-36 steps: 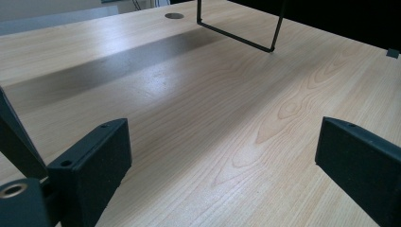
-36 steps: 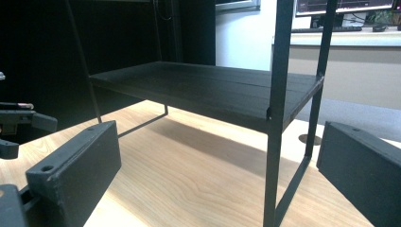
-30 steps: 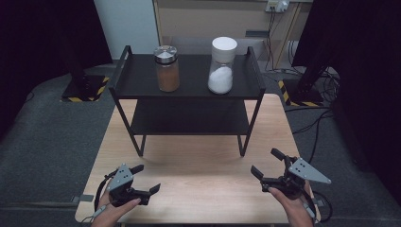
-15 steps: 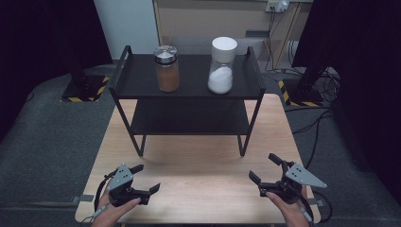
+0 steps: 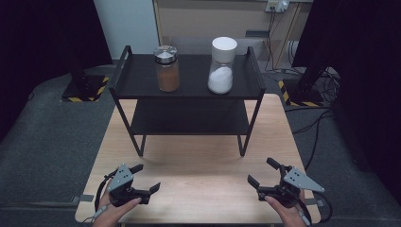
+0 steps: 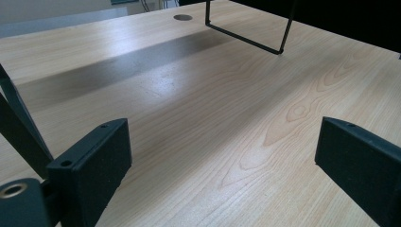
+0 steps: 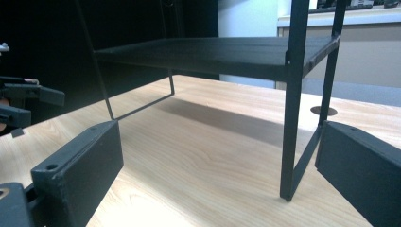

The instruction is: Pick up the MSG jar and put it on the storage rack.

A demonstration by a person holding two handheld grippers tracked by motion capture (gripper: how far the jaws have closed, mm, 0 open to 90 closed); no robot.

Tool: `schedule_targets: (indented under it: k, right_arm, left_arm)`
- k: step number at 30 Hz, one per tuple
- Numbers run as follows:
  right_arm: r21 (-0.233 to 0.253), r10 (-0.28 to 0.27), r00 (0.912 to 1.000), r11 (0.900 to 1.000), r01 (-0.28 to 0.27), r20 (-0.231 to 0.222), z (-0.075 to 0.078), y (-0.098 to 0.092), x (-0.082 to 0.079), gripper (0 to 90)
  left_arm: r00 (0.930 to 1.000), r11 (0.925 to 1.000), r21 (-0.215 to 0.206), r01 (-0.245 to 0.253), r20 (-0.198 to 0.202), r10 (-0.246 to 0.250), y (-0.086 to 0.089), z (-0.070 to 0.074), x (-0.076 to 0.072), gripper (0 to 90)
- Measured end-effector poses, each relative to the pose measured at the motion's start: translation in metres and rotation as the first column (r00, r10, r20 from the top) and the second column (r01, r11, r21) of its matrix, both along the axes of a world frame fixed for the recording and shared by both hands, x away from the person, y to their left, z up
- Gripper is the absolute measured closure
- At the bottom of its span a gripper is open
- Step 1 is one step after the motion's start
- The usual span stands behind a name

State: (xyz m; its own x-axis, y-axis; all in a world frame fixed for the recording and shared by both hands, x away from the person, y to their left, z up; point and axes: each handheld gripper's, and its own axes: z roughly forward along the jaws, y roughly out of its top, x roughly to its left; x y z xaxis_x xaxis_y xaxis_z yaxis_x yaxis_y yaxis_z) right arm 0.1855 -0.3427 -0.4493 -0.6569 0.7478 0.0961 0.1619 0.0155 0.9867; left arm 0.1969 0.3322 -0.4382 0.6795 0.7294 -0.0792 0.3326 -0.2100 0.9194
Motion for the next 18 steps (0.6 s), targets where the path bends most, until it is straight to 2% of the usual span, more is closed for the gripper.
schedule_targets:
  k: [6,18]
  right_arm:
    - [0.012,0.002,1.0000,1.000,-0.001,-0.009,-0.0046,0.0007,-0.0003,2.3]
    - [0.023,-0.011,0.9999,1.000,0.011,-0.008,-0.0053,-0.0035,-0.0028,2.6]
  left_arm:
    - [0.9999,0.9999,-0.007,-0.013,0.006,0.013,-0.0006,-0.0015,-0.0011,3.2]
    - [1.0000,1.0000,-0.004,-0.008,-0.002,0.008,-0.0037,-0.0036,-0.0004,3.2]
